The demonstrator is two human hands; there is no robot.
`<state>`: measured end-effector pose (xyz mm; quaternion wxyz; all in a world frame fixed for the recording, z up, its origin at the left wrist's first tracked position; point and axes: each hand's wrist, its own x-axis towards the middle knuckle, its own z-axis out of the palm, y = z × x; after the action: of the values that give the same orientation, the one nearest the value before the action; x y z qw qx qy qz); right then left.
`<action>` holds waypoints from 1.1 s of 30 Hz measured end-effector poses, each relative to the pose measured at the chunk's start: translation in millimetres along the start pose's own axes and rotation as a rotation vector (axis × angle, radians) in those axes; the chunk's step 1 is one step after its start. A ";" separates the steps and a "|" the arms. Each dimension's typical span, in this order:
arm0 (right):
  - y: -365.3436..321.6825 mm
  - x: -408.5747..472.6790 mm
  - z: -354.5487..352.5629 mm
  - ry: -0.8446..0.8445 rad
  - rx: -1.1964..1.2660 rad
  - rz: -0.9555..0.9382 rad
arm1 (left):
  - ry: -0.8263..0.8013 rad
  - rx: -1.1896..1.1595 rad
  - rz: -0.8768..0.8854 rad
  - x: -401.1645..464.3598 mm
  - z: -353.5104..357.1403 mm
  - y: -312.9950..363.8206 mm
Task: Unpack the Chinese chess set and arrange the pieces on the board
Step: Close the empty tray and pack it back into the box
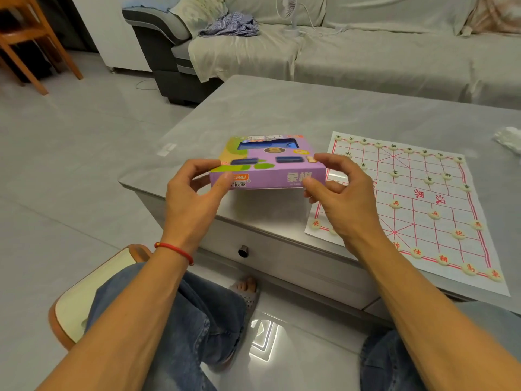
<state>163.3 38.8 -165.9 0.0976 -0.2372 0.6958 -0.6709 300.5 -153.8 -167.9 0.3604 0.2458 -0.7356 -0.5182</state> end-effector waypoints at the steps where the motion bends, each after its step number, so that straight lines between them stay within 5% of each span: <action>1: 0.8 -0.6 0.8 0.001 0.003 0.023 | 0.018 -0.056 -0.056 0.1 1.2 0.6; 9: 15.3 -0.2 8.0 -0.066 -0.242 0.078 | 0.098 -0.262 -0.422 14.9 4.6 -11.0; 22: 35.0 70.8 102.7 -0.075 -0.996 -0.140 | -0.044 0.281 -0.142 111.3 -8.4 -81.8; 29: 60.6 119.8 163.8 -0.014 -1.072 -0.169 | -0.090 0.692 0.031 139.1 -1.4 -118.8; 33: 69.5 139.9 182.1 0.044 -1.090 -0.167 | -0.161 0.923 -0.031 142.9 7.6 -124.3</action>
<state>110.7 -188.1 -223.2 -0.1076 -0.2935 0.9232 -0.2238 204.5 -297.0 -246.9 0.1472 0.3504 -0.9111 -0.1597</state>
